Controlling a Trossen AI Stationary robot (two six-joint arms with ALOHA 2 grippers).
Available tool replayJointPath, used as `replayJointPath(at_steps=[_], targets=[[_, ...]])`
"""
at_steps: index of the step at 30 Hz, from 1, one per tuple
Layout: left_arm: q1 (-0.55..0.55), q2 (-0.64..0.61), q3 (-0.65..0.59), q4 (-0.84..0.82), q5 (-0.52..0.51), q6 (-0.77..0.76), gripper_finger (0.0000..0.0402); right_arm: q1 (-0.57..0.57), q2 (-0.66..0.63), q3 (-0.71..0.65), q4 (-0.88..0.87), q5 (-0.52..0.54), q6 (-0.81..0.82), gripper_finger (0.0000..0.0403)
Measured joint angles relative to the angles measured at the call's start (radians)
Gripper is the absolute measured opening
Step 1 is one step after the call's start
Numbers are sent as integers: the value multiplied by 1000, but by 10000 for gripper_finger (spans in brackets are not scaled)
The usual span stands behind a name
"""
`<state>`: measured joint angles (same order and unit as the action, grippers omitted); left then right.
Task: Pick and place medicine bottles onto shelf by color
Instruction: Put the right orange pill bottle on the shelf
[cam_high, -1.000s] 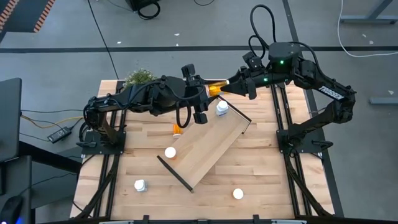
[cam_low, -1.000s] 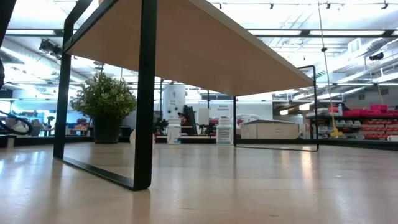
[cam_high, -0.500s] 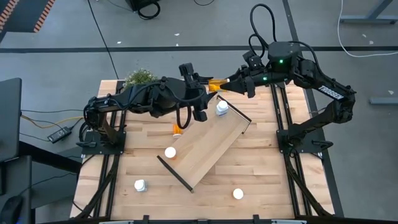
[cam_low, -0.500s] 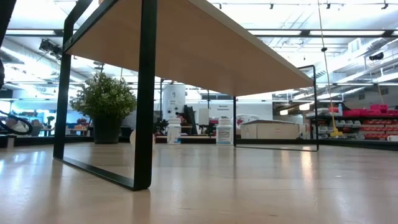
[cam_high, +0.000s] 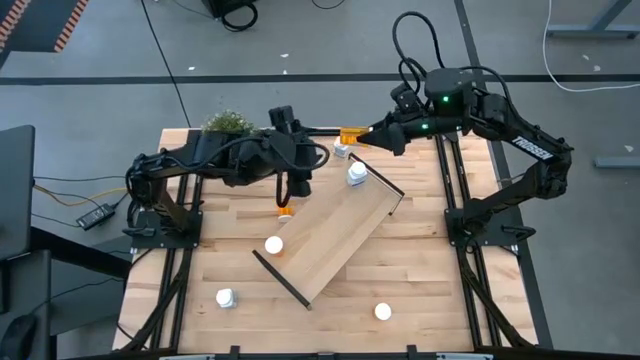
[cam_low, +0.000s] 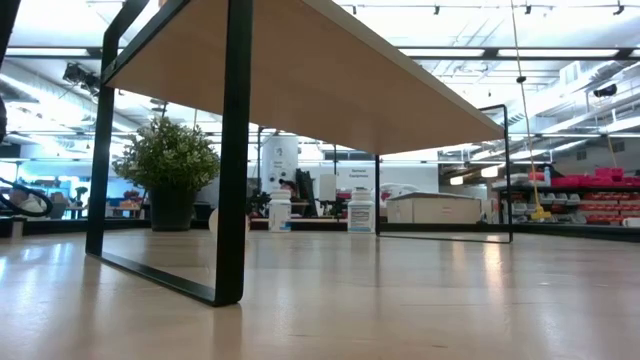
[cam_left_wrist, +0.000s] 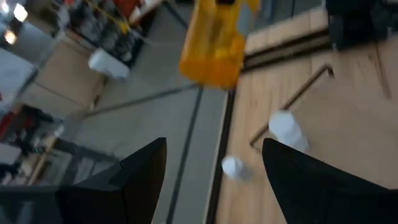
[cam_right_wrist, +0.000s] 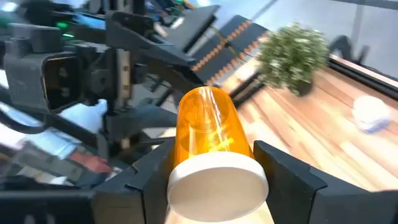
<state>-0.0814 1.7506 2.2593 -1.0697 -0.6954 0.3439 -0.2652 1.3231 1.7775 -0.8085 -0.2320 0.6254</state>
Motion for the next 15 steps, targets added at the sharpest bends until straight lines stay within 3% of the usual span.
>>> replayJointPath(at_steps=[7, 15], targets=[[0, -31, 0, -209, 6, -159, 259, -23, 9, 0, -255, -1, 4, 217], [0, -54, 1, -210, 8, -184, 245, 11, 67, -1, -560, -60, 87, 217]])
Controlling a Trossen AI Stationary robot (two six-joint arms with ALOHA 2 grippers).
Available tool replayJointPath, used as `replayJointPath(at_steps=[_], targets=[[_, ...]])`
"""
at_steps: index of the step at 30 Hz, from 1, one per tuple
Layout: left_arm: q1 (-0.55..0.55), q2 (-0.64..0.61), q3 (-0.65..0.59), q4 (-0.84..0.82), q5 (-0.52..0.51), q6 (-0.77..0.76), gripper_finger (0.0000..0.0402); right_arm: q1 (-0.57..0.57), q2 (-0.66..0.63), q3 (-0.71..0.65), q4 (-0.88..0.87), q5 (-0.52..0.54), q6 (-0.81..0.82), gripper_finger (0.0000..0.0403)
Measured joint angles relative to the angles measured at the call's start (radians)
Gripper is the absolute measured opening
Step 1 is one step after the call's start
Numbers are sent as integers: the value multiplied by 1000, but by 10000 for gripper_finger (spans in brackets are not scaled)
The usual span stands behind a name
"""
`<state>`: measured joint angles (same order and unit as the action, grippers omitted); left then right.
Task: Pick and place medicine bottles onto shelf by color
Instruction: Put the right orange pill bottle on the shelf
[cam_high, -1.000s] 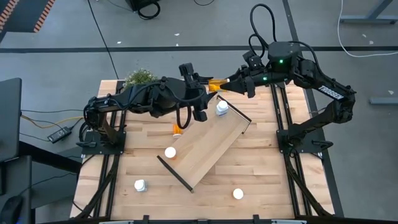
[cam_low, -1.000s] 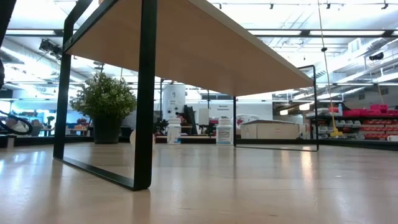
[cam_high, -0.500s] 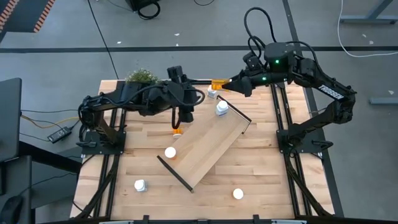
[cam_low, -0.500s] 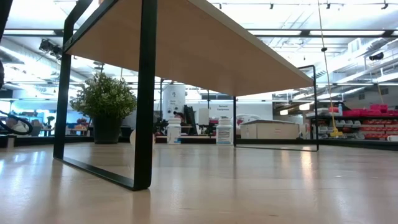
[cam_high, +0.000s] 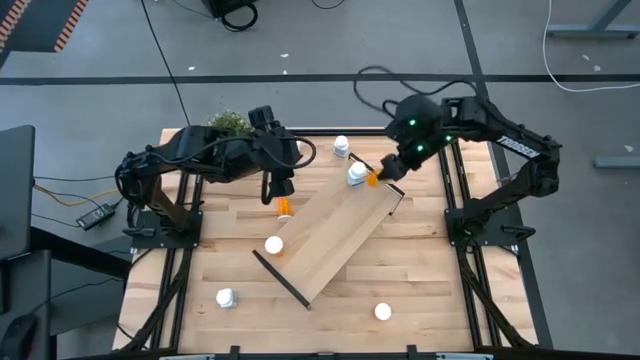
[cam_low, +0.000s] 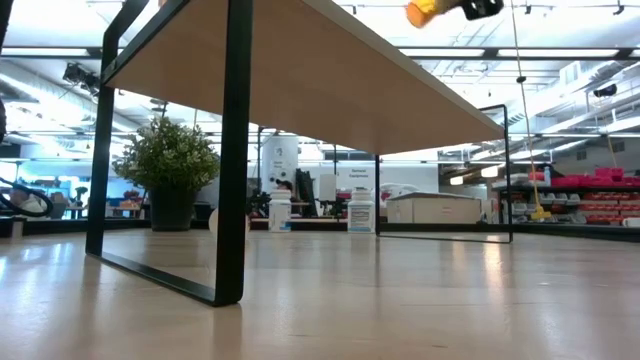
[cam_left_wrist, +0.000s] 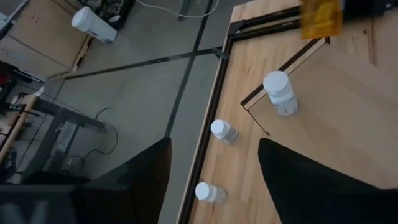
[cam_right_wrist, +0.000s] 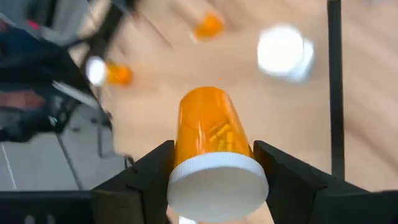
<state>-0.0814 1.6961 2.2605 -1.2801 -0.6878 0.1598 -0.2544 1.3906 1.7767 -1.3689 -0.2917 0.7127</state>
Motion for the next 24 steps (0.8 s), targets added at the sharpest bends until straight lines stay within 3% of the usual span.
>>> replayJointPath(at_steps=[8, 24], targets=[[0, -1, -1, 5, 0, -21, 233, 35, 101, 0, -184, -11, 80, 218], [-3, -10, -2, -19, 1, -60, 226, 28, 307, 0, -202, 47, -34, 218]])
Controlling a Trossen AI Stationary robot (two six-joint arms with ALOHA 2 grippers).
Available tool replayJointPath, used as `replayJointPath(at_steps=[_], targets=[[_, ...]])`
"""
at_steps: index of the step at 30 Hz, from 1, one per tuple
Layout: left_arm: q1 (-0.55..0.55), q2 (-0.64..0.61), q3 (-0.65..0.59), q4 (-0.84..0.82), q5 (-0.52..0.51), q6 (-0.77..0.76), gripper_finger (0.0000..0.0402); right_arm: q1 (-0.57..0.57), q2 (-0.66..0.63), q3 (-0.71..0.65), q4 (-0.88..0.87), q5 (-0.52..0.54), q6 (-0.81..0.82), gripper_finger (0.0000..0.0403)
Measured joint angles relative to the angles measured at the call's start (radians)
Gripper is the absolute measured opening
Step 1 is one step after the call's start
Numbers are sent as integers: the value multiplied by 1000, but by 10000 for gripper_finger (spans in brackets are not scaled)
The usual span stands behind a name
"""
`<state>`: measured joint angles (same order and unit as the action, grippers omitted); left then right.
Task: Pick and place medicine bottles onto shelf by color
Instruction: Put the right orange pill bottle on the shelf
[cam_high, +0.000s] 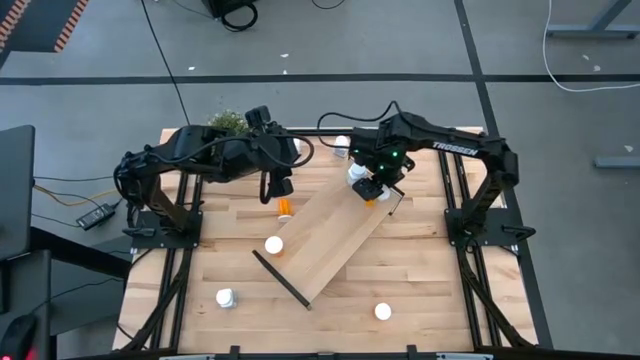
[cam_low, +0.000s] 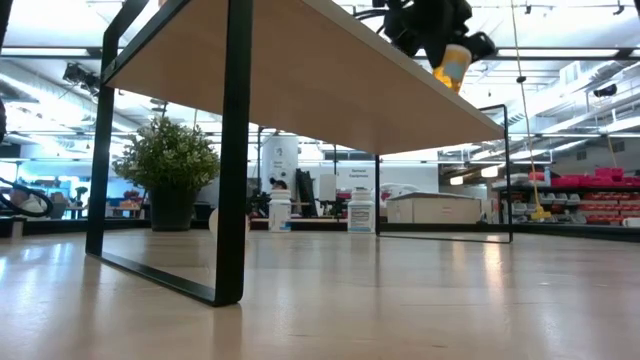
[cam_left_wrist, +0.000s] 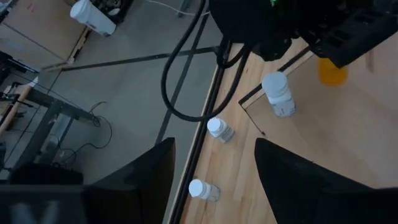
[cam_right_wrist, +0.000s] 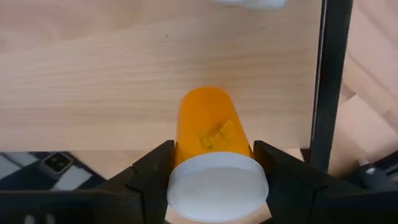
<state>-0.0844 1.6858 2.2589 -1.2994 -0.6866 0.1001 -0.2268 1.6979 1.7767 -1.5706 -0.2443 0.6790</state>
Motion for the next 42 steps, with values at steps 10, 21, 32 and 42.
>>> replayJointPath(at_steps=[10, 21, 32, 42], targets=[[-12, -35, 0, -39, 2, -13, 211, -30, 6, 0, -1, 72, -42, 218], [-11, -73, 1, -67, -1, -13, 199, 7, 6, -20, -1, 109, -46, 218], [-10, -87, 0, -68, -1, -34, 194, 4, 6, -66, -1, 118, -86, 218], [-10, -86, 0, -85, -1, -45, 193, 10, 6, -66, -1, 174, -151, 218]])
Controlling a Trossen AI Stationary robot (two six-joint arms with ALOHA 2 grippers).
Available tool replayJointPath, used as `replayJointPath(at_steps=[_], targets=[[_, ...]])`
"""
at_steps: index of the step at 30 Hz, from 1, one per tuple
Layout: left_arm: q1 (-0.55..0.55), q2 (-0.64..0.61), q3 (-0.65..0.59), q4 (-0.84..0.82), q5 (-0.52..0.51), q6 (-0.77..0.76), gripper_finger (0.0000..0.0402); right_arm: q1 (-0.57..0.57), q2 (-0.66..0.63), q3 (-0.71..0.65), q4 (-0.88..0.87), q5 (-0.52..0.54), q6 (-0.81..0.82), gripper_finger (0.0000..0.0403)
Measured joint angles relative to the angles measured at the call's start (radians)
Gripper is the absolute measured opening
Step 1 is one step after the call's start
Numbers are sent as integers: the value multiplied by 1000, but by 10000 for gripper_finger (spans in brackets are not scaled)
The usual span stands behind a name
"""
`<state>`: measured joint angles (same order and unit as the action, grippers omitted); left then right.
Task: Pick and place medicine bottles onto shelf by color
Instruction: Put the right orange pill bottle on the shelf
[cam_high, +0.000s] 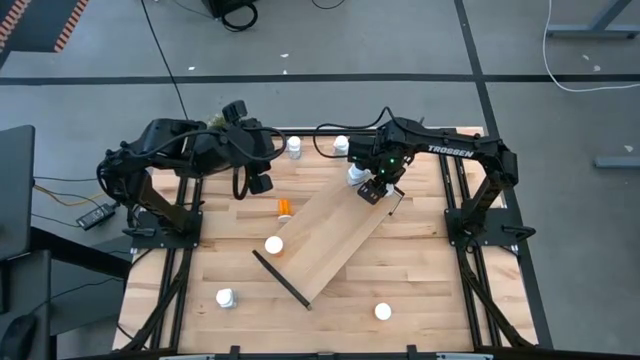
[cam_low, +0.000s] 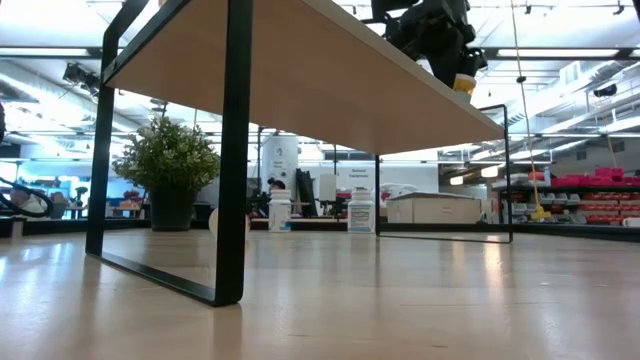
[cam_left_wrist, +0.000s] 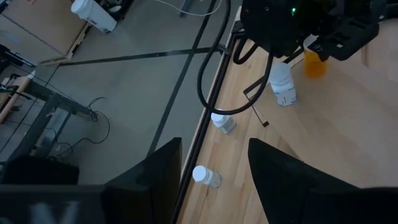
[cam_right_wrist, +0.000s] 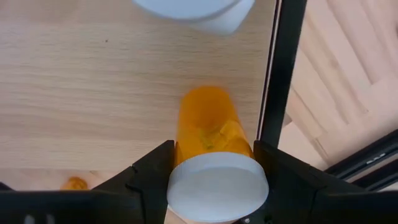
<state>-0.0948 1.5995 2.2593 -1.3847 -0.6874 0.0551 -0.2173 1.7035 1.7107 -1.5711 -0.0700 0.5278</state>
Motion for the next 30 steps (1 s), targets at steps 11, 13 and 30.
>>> replayJointPath(at_steps=[11, 13, 30], targets=[[0, 1, 0, 0, 0, -21, 190, 0, 0, 0, 0, -23, 27, 234], [0, 1, 0, 0, 0, -21, 192, 0, 0, 0, 0, -29, 28, 242], [0, 2, 0, 0, 0, -20, 197, -1, -11, 26, 0, -95, 43, 302]])
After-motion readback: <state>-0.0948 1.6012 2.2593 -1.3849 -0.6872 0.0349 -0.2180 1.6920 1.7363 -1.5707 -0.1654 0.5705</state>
